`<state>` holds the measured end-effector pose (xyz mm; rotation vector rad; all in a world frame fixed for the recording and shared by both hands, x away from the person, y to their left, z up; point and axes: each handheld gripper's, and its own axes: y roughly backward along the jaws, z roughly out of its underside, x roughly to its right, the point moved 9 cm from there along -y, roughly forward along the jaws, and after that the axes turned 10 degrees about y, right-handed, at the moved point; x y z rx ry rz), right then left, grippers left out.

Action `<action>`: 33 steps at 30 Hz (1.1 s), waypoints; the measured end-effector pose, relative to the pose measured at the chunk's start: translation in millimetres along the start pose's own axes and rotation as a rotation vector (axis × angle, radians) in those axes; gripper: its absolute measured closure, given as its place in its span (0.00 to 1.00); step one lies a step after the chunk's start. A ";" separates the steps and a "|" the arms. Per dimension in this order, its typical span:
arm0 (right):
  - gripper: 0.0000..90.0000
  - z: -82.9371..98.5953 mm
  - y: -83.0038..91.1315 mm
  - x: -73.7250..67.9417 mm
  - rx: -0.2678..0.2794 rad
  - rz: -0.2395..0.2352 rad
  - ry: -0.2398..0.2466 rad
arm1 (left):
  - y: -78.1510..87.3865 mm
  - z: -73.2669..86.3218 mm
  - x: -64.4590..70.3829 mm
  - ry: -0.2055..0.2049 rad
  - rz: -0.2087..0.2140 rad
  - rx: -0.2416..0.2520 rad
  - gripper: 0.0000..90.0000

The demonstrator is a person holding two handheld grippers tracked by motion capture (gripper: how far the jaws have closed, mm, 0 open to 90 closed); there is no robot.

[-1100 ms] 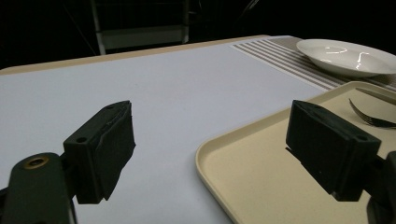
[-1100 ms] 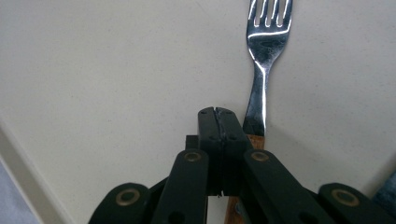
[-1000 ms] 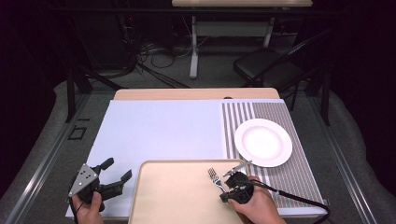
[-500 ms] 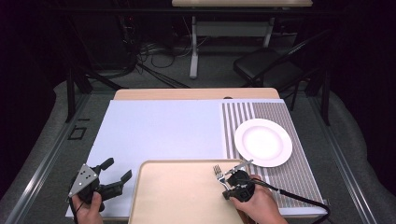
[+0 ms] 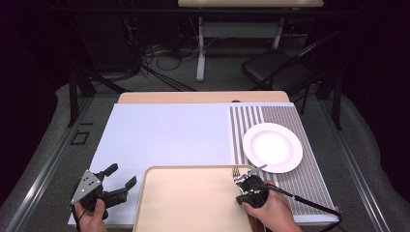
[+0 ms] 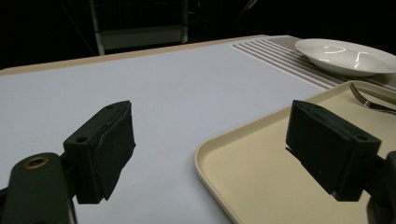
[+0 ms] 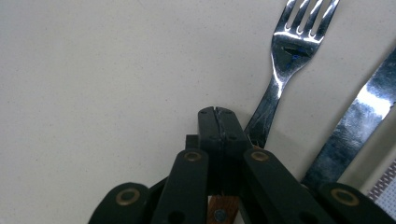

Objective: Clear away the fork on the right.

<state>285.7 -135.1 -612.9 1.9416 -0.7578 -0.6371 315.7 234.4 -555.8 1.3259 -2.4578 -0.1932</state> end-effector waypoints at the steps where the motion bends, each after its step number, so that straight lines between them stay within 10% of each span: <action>1: 1.00 1.2 1.2 0.9 -0.004 -0.011 -0.006 | 0.0 0.0 0.2 0.000 0.004 0.000 0.17; 23: 1.00 9.0 9.8 12.2 -0.002 -0.019 -0.055 | -0.4 0.3 1.1 -0.005 0.009 -0.003 0.17; 26: 0.95 3.0 12.7 11.4 0.084 -0.036 -0.059 | -0.4 0.3 0.9 -0.005 0.008 -0.003 0.17; 29: 0.93 6.0 27.0 12.3 0.043 -0.031 -0.042 | 0.0 0.1 0.9 -0.006 0.007 -0.004 0.17; 31: 0.91 0.4 29.3 13.4 0.132 -0.021 -0.054 | 0.4 -0.1 1.0 -0.008 0.004 -0.003 0.17; 32: 0.89 7.1 38.8 15.7 0.049 -0.016 -0.036 | 0.5 -0.3 1.4 -0.006 0.003 0.000 0.17; 33: 0.88 -0.6 39.1 17.7 0.173 0.001 -0.047 | 0.5 -0.5 1.6 -0.006 0.001 0.003 0.17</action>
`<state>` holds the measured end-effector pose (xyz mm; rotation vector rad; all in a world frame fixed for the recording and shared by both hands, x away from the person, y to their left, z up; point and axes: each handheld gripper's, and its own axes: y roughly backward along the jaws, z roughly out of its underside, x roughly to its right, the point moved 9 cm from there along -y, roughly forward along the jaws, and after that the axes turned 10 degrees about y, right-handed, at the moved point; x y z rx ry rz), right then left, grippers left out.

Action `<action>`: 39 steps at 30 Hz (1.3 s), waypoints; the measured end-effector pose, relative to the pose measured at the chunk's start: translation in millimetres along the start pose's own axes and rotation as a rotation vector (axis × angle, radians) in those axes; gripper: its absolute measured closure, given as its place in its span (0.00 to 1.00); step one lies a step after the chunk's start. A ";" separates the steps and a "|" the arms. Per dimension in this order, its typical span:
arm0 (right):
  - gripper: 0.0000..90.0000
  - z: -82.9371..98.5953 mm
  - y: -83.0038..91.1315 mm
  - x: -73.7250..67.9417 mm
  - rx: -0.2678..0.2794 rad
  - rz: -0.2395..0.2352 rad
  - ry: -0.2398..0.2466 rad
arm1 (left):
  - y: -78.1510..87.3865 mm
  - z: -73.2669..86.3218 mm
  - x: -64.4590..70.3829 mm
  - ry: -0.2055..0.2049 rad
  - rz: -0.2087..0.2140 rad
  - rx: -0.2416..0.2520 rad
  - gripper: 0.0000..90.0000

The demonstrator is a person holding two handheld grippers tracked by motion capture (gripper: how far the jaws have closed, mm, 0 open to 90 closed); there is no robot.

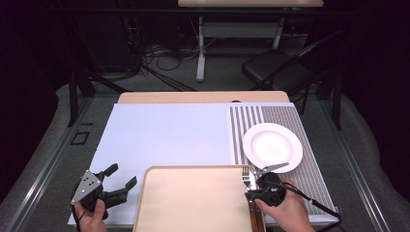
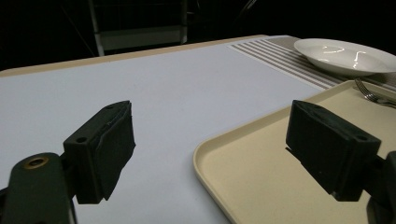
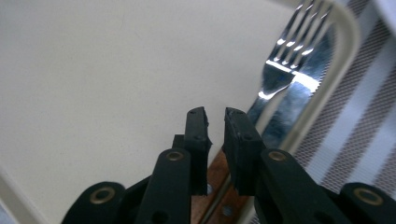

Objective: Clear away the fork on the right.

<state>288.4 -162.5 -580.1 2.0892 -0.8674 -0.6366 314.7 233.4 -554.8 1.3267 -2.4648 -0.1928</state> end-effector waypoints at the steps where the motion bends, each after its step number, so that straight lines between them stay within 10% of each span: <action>1: 0.86 1.5 9.1 2.4 -0.029 0.006 0.023 | 0.1 -0.1 0.1 -0.002 0.001 0.000 0.17; 13: 0.65 -12.7 54.0 32.4 0.166 0.143 0.122 | -0.7 0.5 0.0 -0.003 0.001 -0.007 0.17; 22: 0.57 -15.8 56.5 47.0 0.314 0.061 0.094 | -1.1 0.8 -0.1 -0.004 0.002 -0.009 0.17; 26: 0.56 -13.4 53.5 53.3 0.272 0.162 0.160 | -0.4 0.7 -0.6 0.001 0.005 -0.007 0.17; 39: 0.45 -14.7 62.2 69.1 0.327 0.248 0.235 | -1.1 0.7 -0.8 0.002 0.003 -0.005 0.17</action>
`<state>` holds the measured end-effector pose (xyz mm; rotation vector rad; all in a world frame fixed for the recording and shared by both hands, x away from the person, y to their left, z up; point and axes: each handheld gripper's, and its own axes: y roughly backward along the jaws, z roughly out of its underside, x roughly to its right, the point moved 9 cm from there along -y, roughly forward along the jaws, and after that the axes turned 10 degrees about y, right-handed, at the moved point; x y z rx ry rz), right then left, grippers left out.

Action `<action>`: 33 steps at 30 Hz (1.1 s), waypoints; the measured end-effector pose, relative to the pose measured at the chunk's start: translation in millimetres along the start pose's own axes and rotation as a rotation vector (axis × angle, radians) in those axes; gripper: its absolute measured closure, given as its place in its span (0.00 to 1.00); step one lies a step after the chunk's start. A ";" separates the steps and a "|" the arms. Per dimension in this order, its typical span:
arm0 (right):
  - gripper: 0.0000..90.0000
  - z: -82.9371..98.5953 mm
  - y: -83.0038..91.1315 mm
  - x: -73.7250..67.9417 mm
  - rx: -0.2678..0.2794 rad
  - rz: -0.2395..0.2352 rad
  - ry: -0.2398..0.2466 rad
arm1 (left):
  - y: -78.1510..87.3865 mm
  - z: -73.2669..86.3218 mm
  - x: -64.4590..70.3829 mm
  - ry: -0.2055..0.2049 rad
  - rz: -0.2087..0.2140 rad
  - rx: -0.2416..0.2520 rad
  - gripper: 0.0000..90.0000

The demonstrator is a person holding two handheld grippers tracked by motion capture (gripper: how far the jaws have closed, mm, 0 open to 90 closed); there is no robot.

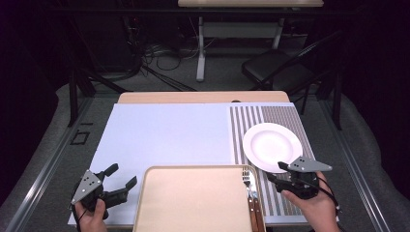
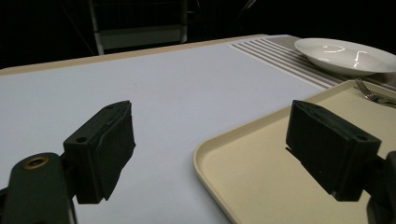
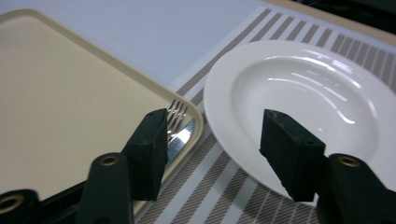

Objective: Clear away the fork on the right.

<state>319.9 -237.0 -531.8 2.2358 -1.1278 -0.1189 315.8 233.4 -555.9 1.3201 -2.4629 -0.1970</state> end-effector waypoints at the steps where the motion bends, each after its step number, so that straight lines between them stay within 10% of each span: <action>1: 0.42 -0.9 0.6 3.1 0.016 0.020 0.010 | 0.0 0.0 0.0 0.000 0.000 0.000 0.17; 17: 0.16 14.8 -2.7 34.4 0.005 0.140 0.041 | 1.0 0.0 -0.3 -0.001 0.001 -0.002 0.17; 33: 0.00 29.2 -12.1 40.7 -0.103 0.197 0.205 | 1.0 -0.1 -0.7 -0.001 -0.002 0.000 0.17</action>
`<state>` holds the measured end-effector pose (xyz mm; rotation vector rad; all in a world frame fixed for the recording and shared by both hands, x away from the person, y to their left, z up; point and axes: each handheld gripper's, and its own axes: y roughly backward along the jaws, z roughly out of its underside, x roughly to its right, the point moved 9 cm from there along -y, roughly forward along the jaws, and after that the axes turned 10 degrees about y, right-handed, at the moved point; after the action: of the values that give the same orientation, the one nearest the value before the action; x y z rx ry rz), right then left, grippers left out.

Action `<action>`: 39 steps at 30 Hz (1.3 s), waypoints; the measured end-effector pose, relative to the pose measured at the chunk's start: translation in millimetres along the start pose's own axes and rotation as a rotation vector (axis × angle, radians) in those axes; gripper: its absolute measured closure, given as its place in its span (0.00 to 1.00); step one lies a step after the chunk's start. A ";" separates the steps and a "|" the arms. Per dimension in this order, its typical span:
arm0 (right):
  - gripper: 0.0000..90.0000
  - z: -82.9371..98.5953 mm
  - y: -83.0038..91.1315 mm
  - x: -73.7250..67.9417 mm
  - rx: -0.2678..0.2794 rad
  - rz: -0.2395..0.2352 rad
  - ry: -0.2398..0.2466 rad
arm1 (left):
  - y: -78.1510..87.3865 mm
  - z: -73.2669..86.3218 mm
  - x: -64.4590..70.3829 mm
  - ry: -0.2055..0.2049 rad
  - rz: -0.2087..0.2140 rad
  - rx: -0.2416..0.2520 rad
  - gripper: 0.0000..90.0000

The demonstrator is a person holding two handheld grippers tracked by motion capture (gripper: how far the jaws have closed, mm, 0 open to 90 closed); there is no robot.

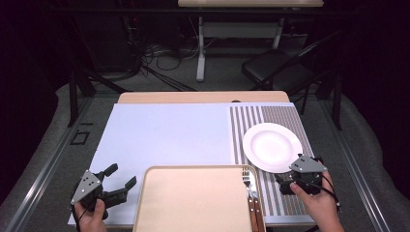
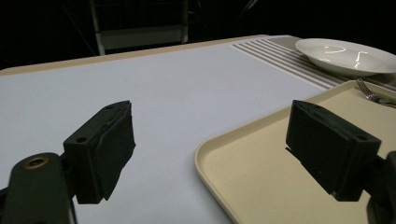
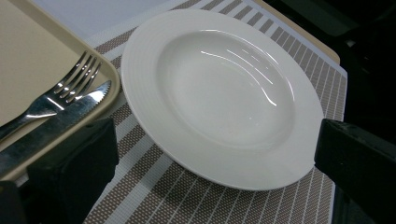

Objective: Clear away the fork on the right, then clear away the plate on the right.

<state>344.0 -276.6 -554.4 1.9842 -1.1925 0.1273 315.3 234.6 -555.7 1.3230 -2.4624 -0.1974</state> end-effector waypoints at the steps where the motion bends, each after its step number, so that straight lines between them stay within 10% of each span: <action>1: 0.00 0.3 -0.5 0.3 -0.005 0.007 0.004 | 0.2 -0.1 0.1 0.000 0.000 0.000 0.17; 39: 0.00 -3.9 -29.3 -5.3 -0.113 -0.002 0.175 | 0.9 -1.3 0.5 -0.003 -0.003 0.010 0.17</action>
<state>365.1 -263.4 -571.2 1.8359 -1.0626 0.2229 314.8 234.7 -554.1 1.3316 -2.4674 -0.1884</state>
